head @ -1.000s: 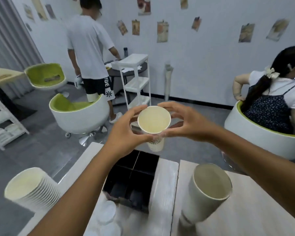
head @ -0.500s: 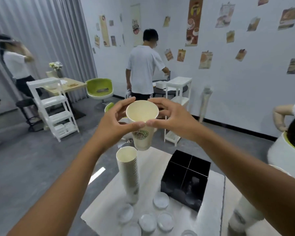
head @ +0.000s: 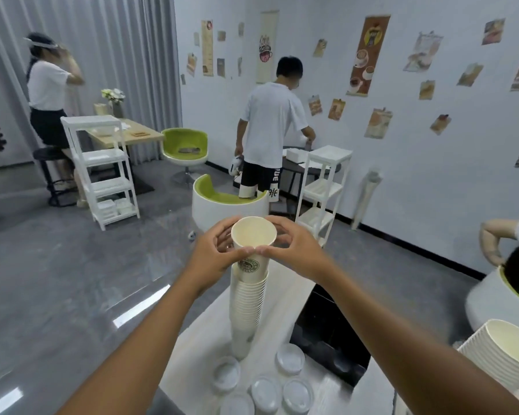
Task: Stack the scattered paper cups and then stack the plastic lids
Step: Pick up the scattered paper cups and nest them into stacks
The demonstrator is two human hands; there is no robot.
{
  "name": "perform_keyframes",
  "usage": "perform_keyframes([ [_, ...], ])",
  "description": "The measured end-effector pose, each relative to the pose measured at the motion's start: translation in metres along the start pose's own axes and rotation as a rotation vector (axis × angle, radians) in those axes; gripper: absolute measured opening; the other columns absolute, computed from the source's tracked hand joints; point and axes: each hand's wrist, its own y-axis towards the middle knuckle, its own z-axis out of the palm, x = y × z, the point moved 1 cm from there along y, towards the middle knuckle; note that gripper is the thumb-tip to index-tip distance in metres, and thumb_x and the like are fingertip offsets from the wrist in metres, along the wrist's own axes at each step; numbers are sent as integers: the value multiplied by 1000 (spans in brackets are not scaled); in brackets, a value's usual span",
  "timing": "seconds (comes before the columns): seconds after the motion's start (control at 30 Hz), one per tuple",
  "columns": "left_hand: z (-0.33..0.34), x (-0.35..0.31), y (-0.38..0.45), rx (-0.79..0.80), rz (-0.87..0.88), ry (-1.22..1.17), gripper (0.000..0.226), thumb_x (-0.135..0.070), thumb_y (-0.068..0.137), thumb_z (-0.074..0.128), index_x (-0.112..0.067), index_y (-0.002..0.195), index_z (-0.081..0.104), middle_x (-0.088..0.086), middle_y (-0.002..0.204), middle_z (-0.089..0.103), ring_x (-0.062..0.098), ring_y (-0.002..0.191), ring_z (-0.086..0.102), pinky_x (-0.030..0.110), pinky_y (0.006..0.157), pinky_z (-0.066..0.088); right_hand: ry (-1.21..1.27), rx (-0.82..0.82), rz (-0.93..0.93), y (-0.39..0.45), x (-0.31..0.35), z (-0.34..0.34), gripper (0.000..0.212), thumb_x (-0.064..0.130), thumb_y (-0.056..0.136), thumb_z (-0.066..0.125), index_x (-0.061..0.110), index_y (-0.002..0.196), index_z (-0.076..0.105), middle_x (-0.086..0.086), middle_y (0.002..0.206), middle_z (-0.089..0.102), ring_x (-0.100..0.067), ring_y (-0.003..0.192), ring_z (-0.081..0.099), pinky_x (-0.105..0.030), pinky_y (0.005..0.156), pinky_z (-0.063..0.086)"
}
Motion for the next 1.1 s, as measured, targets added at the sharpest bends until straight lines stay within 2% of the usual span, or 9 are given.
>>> perform_keyframes([
  [0.13,-3,45,-10,16,-119,48,69,-17,73,90,-35,133,62,-22,130,68,-5,131,56,22,96,55,-18,12,66,-4,-46,25,63,33,76,92,31,132,63,13,122,71,-7,112,68,-28,95,57],
  [0.23,-6,68,-19,19,-170,171,79,-35,69,92,-33,141,61,-20,142,61,-7,136,49,31,114,45,-16,23,113,-13,-79,44,71,44,75,90,36,137,58,16,132,63,-9,114,66,-17,88,54],
  [0.3,-5,80,-25,26,-205,184,82,-37,71,91,-35,146,56,-21,145,59,-6,139,47,36,119,41,31,26,121,-16,-93,52,68,38,78,89,34,138,57,19,131,61,-7,116,64,-12,87,51],
  [0.4,-1,87,-27,1,-236,126,74,-32,79,88,-43,144,54,-24,142,61,-3,138,50,46,116,45,130,-2,107,-14,-104,57,66,33,79,90,30,138,60,17,130,65,-7,121,63,-22,96,54],
  [0.47,3,84,-28,-26,-251,126,67,-42,78,89,-51,137,59,-22,142,62,2,138,52,47,114,47,184,5,110,-11,-106,58,68,34,78,90,31,139,59,16,129,67,-9,120,65,-26,97,55],
  [0.57,5,77,-29,-54,-296,120,79,-55,69,88,-53,141,55,-15,142,64,10,138,55,47,106,55,217,1,114,-8,-108,59,71,35,78,91,31,141,59,14,129,67,-7,121,63,-29,101,55],
  [0.73,11,71,-30,-52,-342,126,87,-46,77,86,-45,152,43,-17,139,66,10,129,63,49,103,56,226,18,108,-5,-110,57,70,44,73,90,36,136,60,17,129,66,-1,123,58,-36,103,54],
  [1.0,16,76,-18,-10,-337,111,82,-54,68,88,-47,141,52,-15,137,67,10,130,62,36,95,59,235,27,148,-7,-116,50,58,33,79,89,51,123,55,23,121,64,-1,119,60,-16,93,52],
  [1.1,10,89,-15,24,-311,77,86,-60,63,92,-46,139,55,-9,139,67,17,132,61,48,106,54,226,9,170,-9,-118,54,62,39,77,89,47,129,55,25,126,62,0,122,58,-20,97,51],
])
